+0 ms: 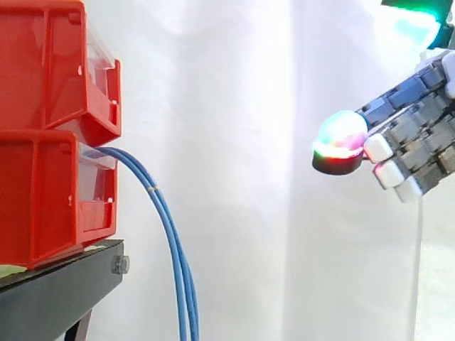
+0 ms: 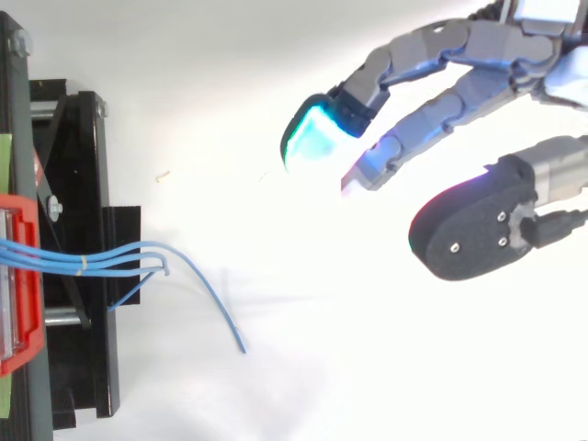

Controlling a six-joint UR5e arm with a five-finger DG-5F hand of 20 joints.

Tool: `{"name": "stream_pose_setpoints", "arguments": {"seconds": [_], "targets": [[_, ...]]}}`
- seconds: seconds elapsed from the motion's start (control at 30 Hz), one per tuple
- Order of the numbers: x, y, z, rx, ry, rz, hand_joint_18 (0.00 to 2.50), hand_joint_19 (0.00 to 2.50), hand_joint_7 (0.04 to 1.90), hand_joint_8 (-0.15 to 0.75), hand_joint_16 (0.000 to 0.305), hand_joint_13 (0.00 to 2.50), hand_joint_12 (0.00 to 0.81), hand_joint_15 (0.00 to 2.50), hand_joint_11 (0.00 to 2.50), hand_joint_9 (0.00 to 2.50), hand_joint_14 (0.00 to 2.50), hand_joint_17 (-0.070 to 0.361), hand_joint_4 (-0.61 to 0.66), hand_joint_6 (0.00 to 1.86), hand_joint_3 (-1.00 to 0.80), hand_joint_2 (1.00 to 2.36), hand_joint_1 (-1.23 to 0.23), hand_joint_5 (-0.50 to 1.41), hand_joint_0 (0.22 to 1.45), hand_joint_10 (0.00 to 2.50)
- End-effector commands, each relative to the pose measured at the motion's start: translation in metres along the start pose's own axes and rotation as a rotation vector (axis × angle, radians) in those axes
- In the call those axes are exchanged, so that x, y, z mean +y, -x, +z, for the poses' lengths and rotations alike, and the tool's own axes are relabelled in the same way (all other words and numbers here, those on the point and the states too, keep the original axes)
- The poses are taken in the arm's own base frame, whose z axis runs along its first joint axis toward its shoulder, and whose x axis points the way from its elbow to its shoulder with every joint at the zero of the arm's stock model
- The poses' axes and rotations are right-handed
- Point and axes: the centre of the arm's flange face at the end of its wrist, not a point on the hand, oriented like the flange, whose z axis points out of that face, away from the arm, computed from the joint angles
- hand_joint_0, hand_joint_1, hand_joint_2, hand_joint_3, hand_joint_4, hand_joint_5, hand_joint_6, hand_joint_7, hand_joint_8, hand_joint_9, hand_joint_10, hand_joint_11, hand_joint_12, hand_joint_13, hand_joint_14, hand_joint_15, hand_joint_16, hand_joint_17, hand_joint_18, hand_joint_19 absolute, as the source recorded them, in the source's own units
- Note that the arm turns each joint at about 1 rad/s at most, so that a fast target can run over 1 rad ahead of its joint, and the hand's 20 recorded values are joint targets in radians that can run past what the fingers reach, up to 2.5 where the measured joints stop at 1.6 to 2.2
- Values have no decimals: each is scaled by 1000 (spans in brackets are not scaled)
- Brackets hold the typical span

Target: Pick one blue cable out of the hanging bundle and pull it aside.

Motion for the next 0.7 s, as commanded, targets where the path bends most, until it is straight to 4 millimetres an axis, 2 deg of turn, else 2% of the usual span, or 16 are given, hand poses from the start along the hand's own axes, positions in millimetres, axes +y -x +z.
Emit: {"name": "stream_pose_setpoints", "arguments": {"seconds": [0.0, 0.1, 0.3, 0.37, 0.4, 0.67], "targets": [[-5, -10, 14, -11, 139, 48, 355, 301, 723, 225, 55, 530, 292, 304, 360, 707, 13, 124, 223, 502, -461, 1003, -611, -184, 516, 12], [-13, -16, 16, -18, 171, 58, 264, 271, 743, 223, 60, 414, 310, 288, 384, 575, 12, 134, 208, 502, -475, 1002, -641, -192, 495, 13], [-15, -20, 20, -58, 187, 55, 5, 132, 770, 231, 68, 144, 343, 172, 316, 315, 7, 153, 190, 502, -500, 1000, -672, -226, 451, 10], [-20, -22, 23, -65, 178, 50, 0, 123, 783, 220, 68, 76, 345, 169, 287, 230, 7, 153, 179, 502, -500, 1000, -653, -236, 445, 9], [-31, -26, 30, -67, 171, 65, 0, 100, 778, 223, 68, 62, 347, 161, 274, 218, 8, 154, 178, 502, -500, 1000, -653, -239, 438, 10], [-27, -31, 33, -84, 205, 95, 0, 0, 723, 223, 71, 0, 358, 48, 58, 118, 1, 161, 180, 502, -500, 1000, -635, -246, 418, 0]]}}
